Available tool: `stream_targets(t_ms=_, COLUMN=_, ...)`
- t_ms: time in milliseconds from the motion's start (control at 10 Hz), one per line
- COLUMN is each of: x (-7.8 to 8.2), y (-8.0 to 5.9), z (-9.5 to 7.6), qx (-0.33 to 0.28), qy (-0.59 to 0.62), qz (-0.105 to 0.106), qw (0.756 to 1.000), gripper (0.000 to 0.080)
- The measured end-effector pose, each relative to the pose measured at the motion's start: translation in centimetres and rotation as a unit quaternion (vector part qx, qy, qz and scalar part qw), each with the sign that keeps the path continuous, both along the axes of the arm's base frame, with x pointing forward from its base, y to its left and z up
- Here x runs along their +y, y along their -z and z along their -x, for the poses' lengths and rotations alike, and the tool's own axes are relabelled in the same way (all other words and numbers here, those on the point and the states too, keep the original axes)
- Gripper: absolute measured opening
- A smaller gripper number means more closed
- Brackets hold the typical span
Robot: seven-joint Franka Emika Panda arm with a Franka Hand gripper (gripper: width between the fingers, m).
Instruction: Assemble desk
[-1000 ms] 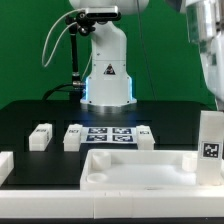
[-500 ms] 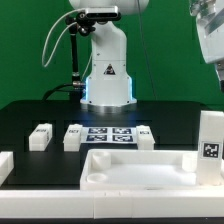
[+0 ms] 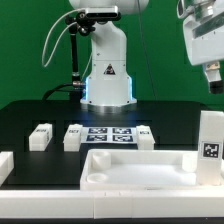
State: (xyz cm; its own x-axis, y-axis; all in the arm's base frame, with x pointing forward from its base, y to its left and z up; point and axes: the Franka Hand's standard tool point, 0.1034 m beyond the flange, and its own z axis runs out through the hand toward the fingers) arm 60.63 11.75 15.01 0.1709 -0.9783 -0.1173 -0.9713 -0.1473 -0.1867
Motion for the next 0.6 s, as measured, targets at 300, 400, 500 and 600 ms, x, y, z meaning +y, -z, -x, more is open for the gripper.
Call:
stream_targets(t_ms=300, x=1.32, y=0.22, z=1.45, qx=-0.003, qy=-0.131, qz=0.020, qw=0.991, gripper=0.0648)
stream_targets(t_ms=400, x=1.24, y=0.27, z=1.45, qx=-0.007, qy=-0.161, qz=0.025, qw=0.987, gripper=0.0648)
stream_targets(t_ms=500, x=1.27, y=0.31, z=1.47, qx=-0.012, qy=-0.195, qz=0.030, qw=0.980, gripper=0.0648)
stream_targets(t_ms=600, x=1.18, y=0.66, z=1.61, qx=-0.020, qy=-0.236, qz=0.038, qw=0.971, gripper=0.0648)
